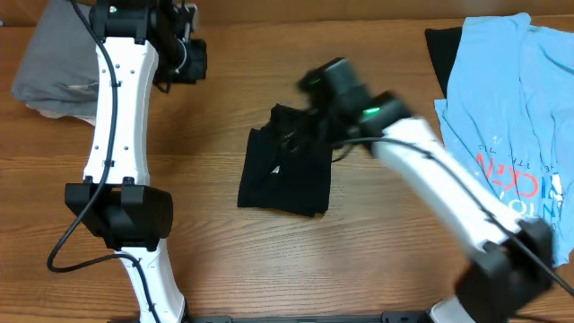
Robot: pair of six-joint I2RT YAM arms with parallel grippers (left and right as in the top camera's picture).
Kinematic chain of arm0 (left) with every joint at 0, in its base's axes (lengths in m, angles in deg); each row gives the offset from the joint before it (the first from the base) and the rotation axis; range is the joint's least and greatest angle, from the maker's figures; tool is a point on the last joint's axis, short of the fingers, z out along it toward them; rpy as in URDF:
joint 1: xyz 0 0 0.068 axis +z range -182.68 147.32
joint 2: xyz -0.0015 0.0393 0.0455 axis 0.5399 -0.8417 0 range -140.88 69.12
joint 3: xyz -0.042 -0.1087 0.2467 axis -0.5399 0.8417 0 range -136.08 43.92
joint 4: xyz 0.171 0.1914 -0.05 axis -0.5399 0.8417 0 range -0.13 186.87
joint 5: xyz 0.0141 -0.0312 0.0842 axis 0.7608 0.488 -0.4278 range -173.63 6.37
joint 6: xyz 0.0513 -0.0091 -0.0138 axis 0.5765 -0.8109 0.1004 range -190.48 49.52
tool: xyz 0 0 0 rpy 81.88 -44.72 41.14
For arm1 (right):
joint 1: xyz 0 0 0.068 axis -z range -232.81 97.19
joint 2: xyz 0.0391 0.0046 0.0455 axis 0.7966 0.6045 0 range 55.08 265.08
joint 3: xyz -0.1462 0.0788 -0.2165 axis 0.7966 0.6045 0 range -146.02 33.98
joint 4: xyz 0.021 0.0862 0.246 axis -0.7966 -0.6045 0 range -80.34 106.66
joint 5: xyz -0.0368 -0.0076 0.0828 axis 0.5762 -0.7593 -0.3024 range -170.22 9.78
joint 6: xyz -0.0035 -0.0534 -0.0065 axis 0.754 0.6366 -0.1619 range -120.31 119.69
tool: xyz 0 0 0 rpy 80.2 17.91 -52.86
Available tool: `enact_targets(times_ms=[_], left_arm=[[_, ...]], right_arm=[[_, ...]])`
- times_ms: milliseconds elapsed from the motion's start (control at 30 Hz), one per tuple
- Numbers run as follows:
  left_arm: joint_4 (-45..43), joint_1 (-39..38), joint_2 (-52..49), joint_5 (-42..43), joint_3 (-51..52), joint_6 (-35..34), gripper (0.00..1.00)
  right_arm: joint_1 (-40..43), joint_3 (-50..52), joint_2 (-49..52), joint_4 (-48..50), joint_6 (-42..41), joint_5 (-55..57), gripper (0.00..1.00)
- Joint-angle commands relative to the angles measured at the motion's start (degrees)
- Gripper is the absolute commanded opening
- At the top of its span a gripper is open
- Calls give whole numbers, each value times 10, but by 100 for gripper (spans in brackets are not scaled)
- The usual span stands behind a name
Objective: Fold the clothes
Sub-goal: 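Grasp the folded black bundle with the left gripper, then carry the bundle with the left gripper to the grey clothes stack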
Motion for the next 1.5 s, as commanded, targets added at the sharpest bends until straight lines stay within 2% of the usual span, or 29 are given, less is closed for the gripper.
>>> enact_targets(times_ms=[0, 33, 67, 133, 200, 400, 533, 733, 867, 1067, 1467], left_arm=[[30, -5, 4, 102, 51, 68, 29], [32, -8, 4, 117, 69, 79, 51], [31, -12, 4, 130, 87, 90, 63], [28, -22, 4, 158, 133, 119, 76], [22, -33, 4, 166, 180, 136, 82], [-59, -75, 4, 167, 330, 137, 90], [-133, -101, 4, 178, 391, 137, 95], [-180, -111, 4, 201, 399, 136, 100], [-186, -110, 4, 198, 399, 149, 100], [-203, -111, 4, 136, 400, 160, 100], [-268, -120, 4, 128, 456, 160, 100]], right_arm=[[107, -21, -63, -63, 4, 39, 86], [132, -21, -64, -80, 6, 39, 86], [152, -21, -64, -95, 12, 39, 87], [193, -21, -63, -122, 38, 39, 86], [222, -21, -63, -137, 57, 39, 87], [280, -21, -63, -150, 68, 50, 88], [291, -21, -63, -151, 78, 50, 88], [291, -21, -63, -162, 81, 50, 88], [291, -21, -63, -166, 81, 54, 88], [291, -21, -63, -166, 81, 54, 88], [291, -21, -63, -165, 81, 54, 88]])
